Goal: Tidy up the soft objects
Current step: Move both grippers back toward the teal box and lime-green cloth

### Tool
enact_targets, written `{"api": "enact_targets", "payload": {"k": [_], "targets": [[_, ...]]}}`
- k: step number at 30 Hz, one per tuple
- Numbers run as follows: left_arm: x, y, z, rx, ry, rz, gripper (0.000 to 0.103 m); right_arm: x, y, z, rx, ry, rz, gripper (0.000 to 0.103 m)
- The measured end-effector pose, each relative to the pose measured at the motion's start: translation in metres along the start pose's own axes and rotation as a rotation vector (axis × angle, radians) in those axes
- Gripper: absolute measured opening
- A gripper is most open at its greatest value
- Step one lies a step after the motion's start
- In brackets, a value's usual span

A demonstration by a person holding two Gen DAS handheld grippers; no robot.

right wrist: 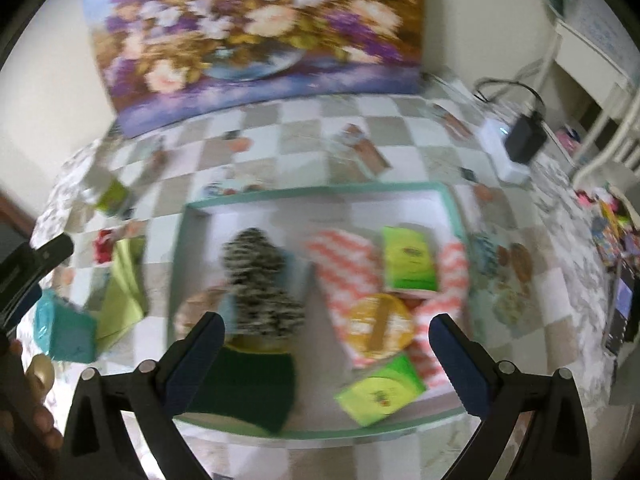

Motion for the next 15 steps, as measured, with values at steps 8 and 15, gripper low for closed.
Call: {"api": "enact_targets", "payload": {"k": [8, 15], "targets": [[-0.047, 0.008, 0.004, -0.057, 0.029, 0.052, 0.098, -0.040, -0.006, 0.006, 0.013, 0.051, 0.102, 0.103], [-0.074, 0.014, 0.014, -0.037, 0.093, 0.074, 0.098, -0.053, -0.006, 0.006, 0.012, 0.063, 0.107, 0.103]]}}
Point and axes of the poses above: each gripper's, at about its wrist camera, not at the fingertips, and z roughly against the way its jaws point, x to its right, y to its top, the point moved 1 cm from there along -z, roughly the way its jaws point, and after that the axes turned 1 degree about y, right-handed, at the moved point
